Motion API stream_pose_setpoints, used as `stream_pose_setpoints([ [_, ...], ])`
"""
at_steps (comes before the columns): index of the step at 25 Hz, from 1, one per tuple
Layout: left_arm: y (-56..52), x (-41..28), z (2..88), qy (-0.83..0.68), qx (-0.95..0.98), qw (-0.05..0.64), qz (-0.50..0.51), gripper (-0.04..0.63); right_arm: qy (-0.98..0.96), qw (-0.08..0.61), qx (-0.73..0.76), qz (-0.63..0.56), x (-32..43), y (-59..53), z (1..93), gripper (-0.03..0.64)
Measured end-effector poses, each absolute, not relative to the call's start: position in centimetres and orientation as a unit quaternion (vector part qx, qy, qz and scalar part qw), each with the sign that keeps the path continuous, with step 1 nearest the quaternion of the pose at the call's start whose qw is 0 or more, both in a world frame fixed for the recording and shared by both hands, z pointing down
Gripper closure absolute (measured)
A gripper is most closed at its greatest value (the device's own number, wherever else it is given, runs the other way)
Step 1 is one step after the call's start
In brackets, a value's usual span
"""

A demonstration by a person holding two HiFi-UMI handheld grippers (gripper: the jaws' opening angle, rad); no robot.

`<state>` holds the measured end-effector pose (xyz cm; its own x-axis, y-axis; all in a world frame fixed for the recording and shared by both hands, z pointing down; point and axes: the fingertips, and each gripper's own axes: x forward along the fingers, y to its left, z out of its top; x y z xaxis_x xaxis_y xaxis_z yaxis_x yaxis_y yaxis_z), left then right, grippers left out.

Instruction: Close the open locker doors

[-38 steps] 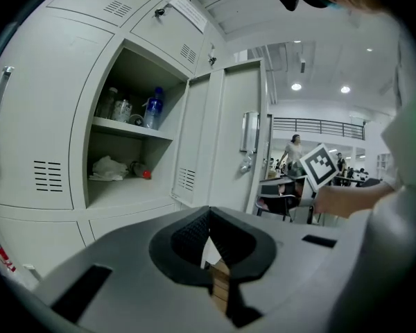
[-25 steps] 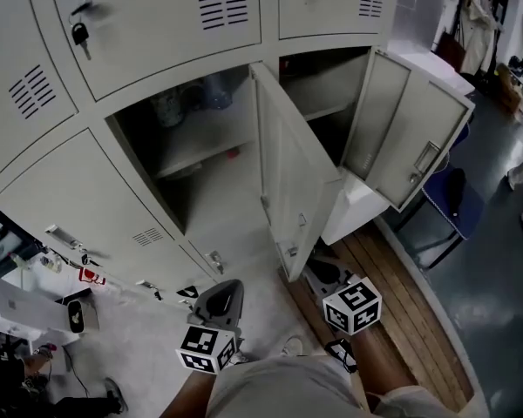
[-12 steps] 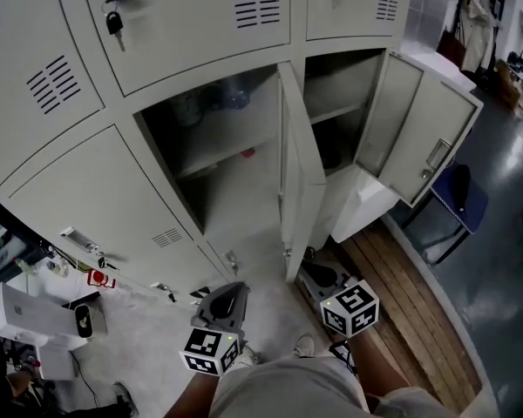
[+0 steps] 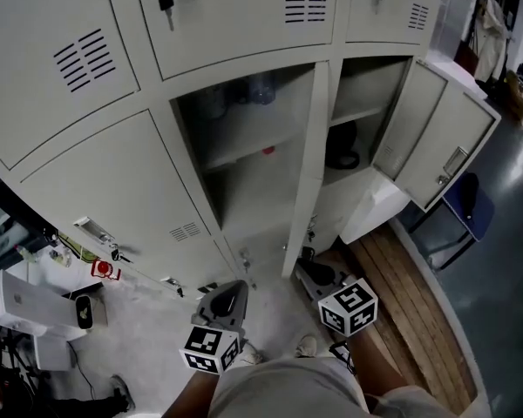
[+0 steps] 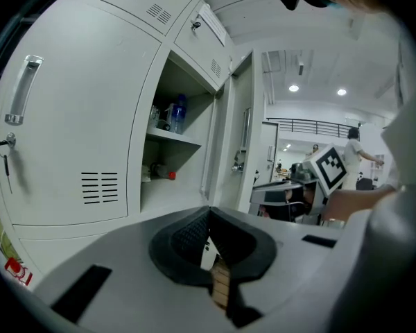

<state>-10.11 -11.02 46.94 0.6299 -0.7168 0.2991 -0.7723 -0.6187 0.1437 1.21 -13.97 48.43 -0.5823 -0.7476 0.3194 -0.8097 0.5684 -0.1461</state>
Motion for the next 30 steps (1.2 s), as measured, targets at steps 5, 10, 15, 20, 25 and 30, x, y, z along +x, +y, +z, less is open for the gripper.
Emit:
stream_pose_setpoints([
  [5,-11.4,-11.7,47.0,-0.424,0.89,0.132,0.104,0.581,-0.883,0.115,0.434,0.136,-0.6,-14.6,48.4,0.589],
  [10,-12.0,-13.2,46.9,-0.431,0.887,0.131,0.103,0.581,-0.888,0.116,0.425,0.133,-2.3,-15.4,48.3,0.589],
  [15,-12.6,-14.7,46.8,-0.44,0.883,0.129,0.103,0.581,-0.892,0.117,0.416,0.133,-3.8,-16.4,48.3,0.589],
  [20,-13.3,-16.0,46.7,-0.448,0.879,0.129,0.101,0.581,-0.896,0.123,0.408,0.127,-5.2,-17.3,48.2,0.589],
  [25,-13.9,-17.0,46.7,-0.455,0.875,0.131,0.098,0.581,-0.899,0.124,0.401,0.127,-6.4,-18.4,48.2,0.589],
  [30,-14.5,-17.6,46.8,-0.46,0.873,0.132,0.096,0.581,-0.9,0.127,0.398,0.126,-7.3,-19.3,48.3,0.589],
])
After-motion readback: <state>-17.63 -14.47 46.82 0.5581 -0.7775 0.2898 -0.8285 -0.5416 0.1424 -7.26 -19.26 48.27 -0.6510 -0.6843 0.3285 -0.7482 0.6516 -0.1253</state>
